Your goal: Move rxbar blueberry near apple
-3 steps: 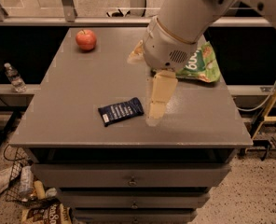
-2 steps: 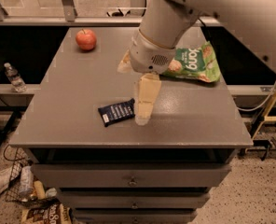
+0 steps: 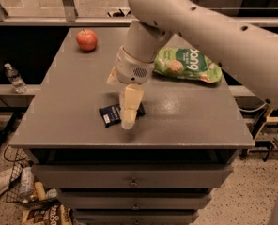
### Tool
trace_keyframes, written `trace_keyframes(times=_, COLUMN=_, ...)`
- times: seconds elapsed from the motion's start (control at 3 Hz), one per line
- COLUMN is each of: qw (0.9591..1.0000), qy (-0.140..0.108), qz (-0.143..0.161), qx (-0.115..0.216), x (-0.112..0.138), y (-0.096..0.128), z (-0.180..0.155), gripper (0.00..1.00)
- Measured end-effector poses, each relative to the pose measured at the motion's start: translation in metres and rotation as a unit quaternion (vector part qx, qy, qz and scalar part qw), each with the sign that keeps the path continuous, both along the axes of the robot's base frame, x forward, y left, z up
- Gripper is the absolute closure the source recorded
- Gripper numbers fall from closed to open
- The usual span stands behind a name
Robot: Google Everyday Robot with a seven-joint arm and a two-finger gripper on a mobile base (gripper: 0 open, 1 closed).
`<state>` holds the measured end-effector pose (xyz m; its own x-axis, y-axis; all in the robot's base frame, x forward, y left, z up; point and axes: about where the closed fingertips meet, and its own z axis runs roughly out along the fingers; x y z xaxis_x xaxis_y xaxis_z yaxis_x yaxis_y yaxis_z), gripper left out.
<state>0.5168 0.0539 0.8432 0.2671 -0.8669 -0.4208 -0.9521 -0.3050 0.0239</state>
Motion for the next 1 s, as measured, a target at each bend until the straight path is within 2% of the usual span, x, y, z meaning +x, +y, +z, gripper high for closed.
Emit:
trace_keyframes(times=0.33, qw=0.9998, qy=-0.005, qz=-0.010, qx=0.015, x=0.004, y=0.005, z=-0.017, gripper=0.00)
trace_keyframes(times=0.67, qw=0.9994, qy=-0.009, qz=-0.019, qx=0.029, x=0.003, y=0.004, z=-0.026, gripper=0.18)
trace_keyframes(times=1.0, qw=0.9987, qy=-0.016, qz=-0.026, qx=0.040, x=0.003, y=0.002, z=-0.029, gripper=0.43)
